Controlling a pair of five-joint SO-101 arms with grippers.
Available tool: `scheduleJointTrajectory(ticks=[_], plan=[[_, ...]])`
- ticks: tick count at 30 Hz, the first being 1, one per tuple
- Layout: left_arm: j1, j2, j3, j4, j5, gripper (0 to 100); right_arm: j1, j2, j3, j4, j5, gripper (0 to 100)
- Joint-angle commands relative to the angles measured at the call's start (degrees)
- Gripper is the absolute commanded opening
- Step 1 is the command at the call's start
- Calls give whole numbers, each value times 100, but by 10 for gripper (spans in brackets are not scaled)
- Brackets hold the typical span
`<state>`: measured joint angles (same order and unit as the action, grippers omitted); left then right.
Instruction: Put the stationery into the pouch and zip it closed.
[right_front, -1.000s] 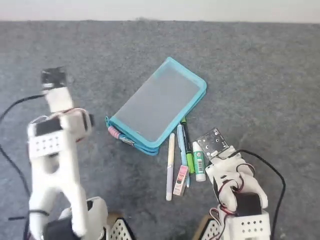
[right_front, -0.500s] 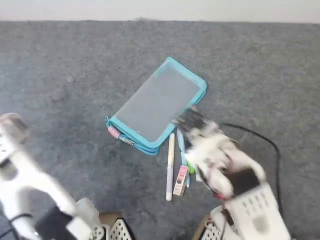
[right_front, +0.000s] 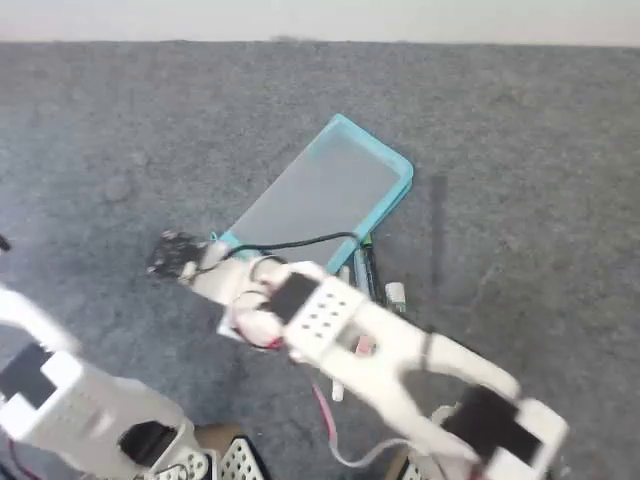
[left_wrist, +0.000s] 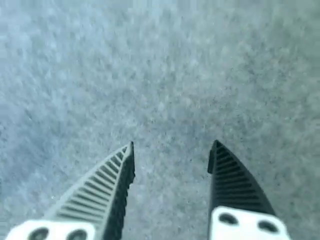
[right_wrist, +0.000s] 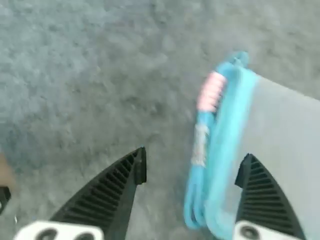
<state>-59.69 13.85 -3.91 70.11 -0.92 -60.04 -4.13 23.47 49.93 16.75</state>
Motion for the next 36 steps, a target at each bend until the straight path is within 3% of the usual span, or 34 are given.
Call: scheduleJointTrajectory(ticks=[1, 7, 10, 16, 21, 27, 36], plan=[[-18, -53, -470, -193, -193, 231, -215, 620, -932, -154, 70, 298], [0, -44, -470, -536, -193, 231, -75, 2044, -2013, -92, 79, 297], [0, -44, -462, -563, -193, 231, 365, 2580, -2479, 84, 62, 297], [0, -44, -462, -580, -193, 231, 989, 2378, -2971, 822, -273, 299], [9, -44, -462, -580, -193, 231, 1191, 1437, -2374, 769, -387, 299], [0, -44, -462, -554, -202, 231, 1200, 1068, -888, -215, -422, 297], [0, -35, -426, -589, -202, 231, 1886, 1059, -756, -338, -703, 297]])
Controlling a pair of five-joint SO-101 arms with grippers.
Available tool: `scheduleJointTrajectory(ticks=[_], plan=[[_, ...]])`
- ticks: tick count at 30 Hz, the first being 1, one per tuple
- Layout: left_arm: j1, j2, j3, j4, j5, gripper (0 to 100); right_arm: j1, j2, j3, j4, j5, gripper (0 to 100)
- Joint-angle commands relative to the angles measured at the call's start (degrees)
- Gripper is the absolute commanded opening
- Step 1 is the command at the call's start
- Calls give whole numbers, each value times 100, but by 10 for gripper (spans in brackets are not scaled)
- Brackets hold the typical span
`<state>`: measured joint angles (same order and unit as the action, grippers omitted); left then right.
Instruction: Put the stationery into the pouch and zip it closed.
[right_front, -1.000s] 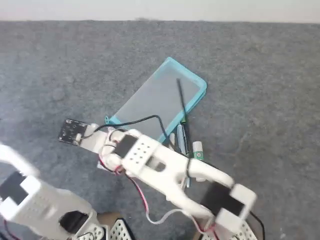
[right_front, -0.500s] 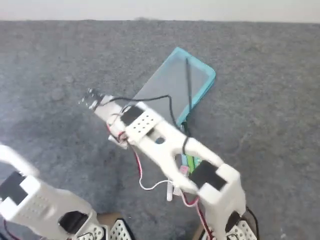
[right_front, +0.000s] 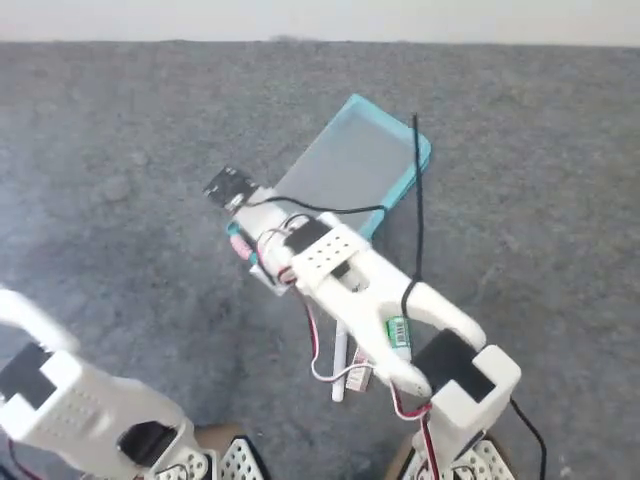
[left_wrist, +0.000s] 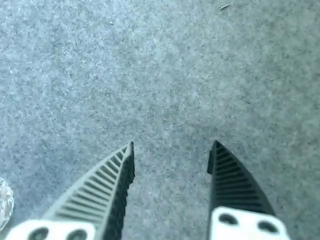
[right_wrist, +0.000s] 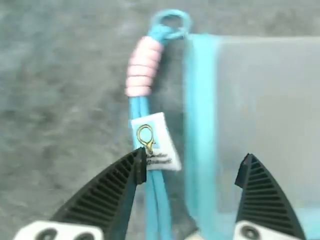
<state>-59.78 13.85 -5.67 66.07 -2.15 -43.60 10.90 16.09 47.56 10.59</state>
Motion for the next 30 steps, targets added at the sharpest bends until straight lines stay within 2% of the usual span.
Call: scheduleJointTrajectory(ticks=[1, 6, 11, 13, 19, 25, 30], plan=[[26, -35, -242, -185, -79, 231, 259, -470, -9, -92, -88, 297], [308, -44, -242, -149, -440, 231, -48, -725, -211, 347, -114, 298], [360, -53, -233, -141, -466, 231, -444, -954, -431, 629, -132, 297], [334, -44, -233, -141, -475, 231, -558, -884, -440, 338, -255, 297], [-18, -44, -224, -185, -484, 231, -760, -251, -440, -857, -1389, 297], [-70, 105, -259, -202, -484, 232, -796, 268, -448, -1305, -1468, 297], [-62, 475, -251, -642, -484, 232, -796, 338, -448, -1596, -1433, 296]])
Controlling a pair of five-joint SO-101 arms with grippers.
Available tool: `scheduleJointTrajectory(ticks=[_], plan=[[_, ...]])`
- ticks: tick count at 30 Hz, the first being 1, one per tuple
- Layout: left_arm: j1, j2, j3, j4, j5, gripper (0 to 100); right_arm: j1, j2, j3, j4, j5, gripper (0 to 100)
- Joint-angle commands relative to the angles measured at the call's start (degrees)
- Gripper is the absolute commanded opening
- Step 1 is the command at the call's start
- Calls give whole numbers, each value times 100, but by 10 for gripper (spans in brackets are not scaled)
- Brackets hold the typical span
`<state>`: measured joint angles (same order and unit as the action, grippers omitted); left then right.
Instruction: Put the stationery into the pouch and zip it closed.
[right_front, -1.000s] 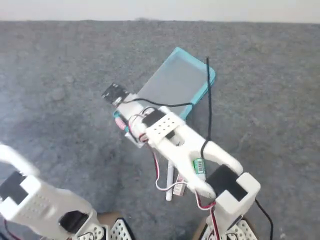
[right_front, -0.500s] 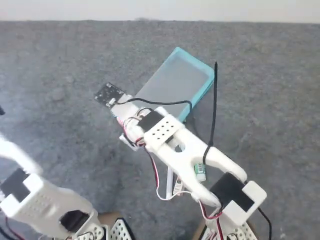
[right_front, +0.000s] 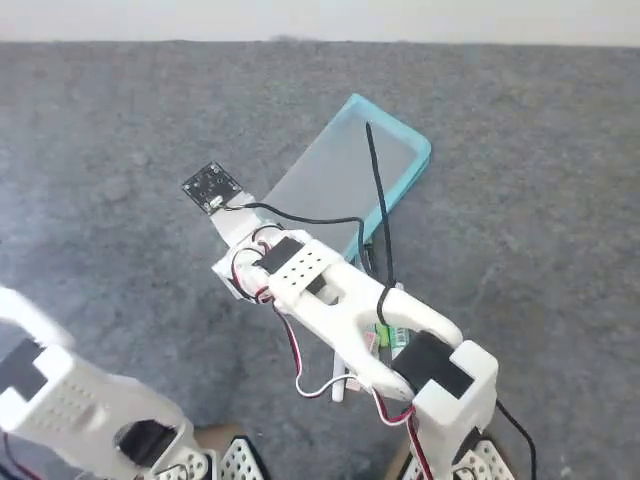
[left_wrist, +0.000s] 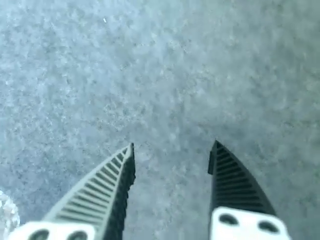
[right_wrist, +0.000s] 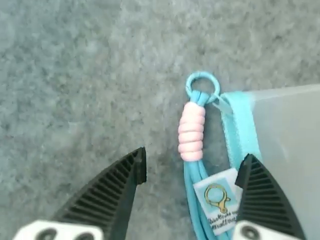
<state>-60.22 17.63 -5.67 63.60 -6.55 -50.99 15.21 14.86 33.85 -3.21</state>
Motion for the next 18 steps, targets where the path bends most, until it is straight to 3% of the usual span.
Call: scheduleJointTrajectory(ticks=[1, 9, 18], plan=[[-18, 167, -251, -440, -44, 232, -57, -84, -325, -251, -53, 296], [-9, 299, -259, -457, -44, 232, -488, -84, -510, -242, -53, 296], [-18, 299, -259, -431, -44, 232, -444, 409, -905, -224, -35, 296]])
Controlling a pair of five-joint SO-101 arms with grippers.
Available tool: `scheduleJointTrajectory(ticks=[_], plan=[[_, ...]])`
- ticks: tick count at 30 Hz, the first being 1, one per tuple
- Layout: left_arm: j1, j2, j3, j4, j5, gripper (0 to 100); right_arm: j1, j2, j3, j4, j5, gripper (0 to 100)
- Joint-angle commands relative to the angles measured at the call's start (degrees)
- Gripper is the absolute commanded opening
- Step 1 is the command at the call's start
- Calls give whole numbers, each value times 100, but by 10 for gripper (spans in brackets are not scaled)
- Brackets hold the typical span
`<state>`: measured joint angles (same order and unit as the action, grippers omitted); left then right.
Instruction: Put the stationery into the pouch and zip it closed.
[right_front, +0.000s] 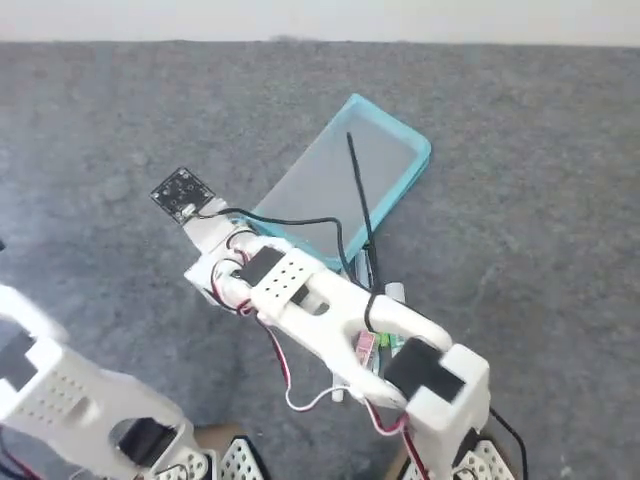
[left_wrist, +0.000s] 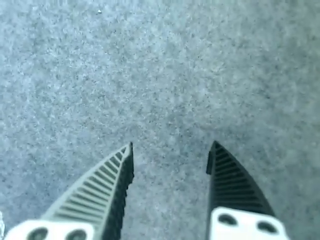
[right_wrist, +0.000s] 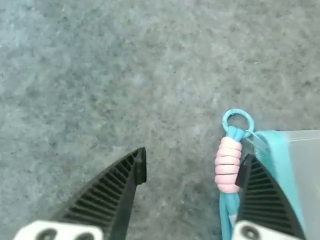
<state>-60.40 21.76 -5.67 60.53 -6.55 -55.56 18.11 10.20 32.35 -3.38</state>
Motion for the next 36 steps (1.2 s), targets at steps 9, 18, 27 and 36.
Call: scheduleJointTrajectory(ticks=[9, 18, 27, 36], plan=[[-35, -114, -259, -123, -44, 232, 497, 1244, -1451, 330, -26, 296], [-44, -158, -259, -114, -44, 232, 497, 1464, -1837, 778, -35, 187], [-105, -730, -233, 26, -44, 232, 497, 1666, -1952, 1218, -26, 59], [26, -844, -365, 563, -475, 232, 910, 1393, -2708, 3152, 818, 8]])
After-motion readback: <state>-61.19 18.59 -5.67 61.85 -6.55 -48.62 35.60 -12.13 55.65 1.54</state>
